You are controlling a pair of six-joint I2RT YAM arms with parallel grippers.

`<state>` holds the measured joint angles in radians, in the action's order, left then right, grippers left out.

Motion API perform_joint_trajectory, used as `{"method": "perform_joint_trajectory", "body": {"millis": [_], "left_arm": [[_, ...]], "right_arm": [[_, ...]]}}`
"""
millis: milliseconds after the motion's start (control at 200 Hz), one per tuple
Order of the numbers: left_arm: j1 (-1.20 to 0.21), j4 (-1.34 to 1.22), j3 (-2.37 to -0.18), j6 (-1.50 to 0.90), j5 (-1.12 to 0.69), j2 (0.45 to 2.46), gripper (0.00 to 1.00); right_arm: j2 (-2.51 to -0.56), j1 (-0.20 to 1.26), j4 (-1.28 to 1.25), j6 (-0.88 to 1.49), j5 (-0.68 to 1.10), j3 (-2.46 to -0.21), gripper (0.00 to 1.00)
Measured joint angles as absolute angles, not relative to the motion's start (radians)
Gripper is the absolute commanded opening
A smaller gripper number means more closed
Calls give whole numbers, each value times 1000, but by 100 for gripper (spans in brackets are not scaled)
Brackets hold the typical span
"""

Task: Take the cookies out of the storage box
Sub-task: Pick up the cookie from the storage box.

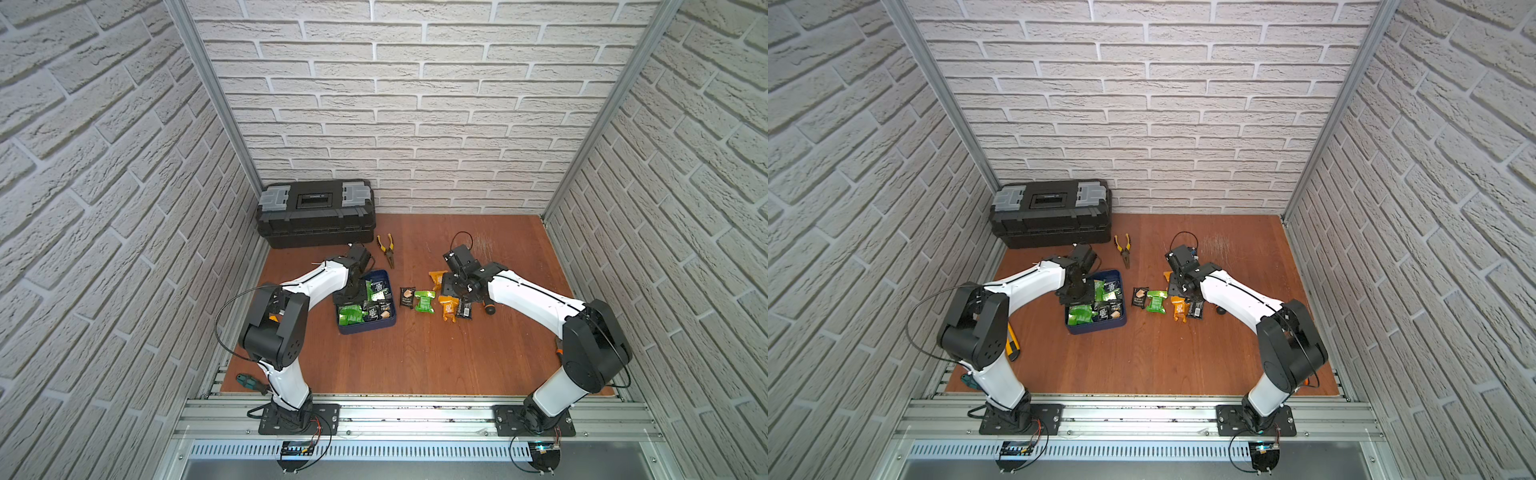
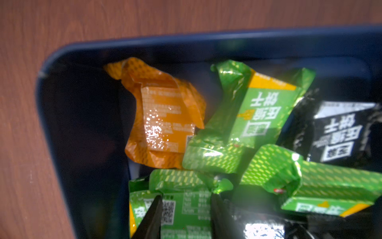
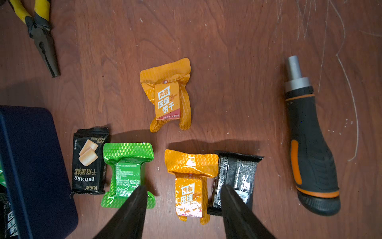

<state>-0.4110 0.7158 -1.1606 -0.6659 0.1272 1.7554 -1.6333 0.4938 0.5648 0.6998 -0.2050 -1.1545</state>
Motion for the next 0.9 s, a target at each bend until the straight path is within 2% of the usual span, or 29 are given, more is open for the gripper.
{"method": "perform_joint_trajectory", "body": {"millis": [190, 365, 635, 900], "left_arm": [[-416, 723, -1160, -665, 137, 1733, 26], [-425, 729, -1160, -677, 143, 1642, 25], [-429, 733, -1160, -711, 141, 1544, 25], [-446, 741, -1147, -754, 141, 1447, 26]], "right_arm": [[-1628, 496, 565, 699, -191, -1157, 60], [-1642, 540, 578, 685, -133, -1208, 53], [-1816, 697, 573, 673, -74, -1343, 45], [-1976, 722, 604, 657, -25, -1445, 44]]}}
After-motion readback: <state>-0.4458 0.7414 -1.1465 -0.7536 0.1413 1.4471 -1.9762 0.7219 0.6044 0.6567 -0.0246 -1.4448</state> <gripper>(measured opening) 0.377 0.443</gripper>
